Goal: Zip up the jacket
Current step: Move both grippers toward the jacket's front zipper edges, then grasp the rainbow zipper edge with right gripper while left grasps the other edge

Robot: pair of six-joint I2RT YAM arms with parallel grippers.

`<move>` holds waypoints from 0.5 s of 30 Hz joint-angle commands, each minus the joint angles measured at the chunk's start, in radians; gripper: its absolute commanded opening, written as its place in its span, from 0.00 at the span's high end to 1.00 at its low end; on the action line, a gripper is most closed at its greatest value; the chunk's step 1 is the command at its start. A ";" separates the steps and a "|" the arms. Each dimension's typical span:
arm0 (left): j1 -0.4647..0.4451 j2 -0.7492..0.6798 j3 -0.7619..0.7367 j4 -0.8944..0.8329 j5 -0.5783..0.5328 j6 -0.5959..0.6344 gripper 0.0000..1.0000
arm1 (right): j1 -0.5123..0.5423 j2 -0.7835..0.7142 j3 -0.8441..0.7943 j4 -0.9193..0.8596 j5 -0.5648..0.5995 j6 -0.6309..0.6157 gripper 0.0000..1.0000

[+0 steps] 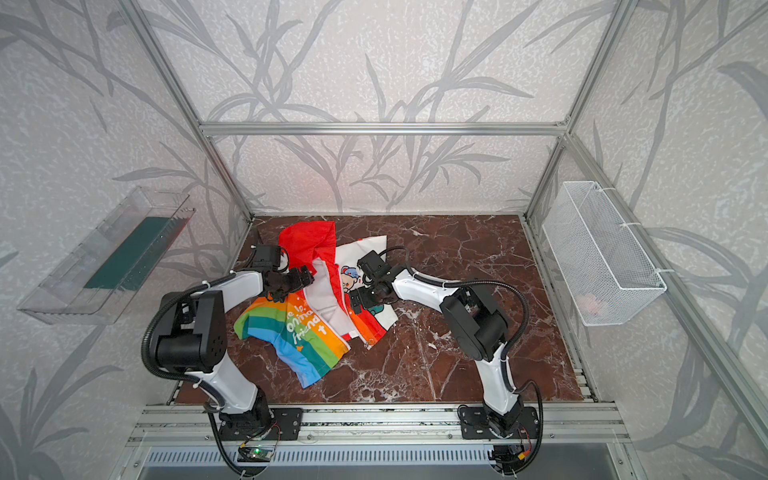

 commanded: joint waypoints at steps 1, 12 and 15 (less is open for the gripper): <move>-0.007 0.082 0.060 0.021 0.078 -0.029 0.04 | -0.041 0.014 -0.022 -0.013 -0.032 0.061 0.01; -0.219 0.414 0.506 -0.107 0.185 0.033 0.06 | -0.216 -0.245 -0.439 0.091 0.016 0.159 0.01; -0.296 0.484 0.680 -0.183 0.175 0.091 0.06 | -0.244 -0.374 -0.545 0.068 0.036 0.153 0.01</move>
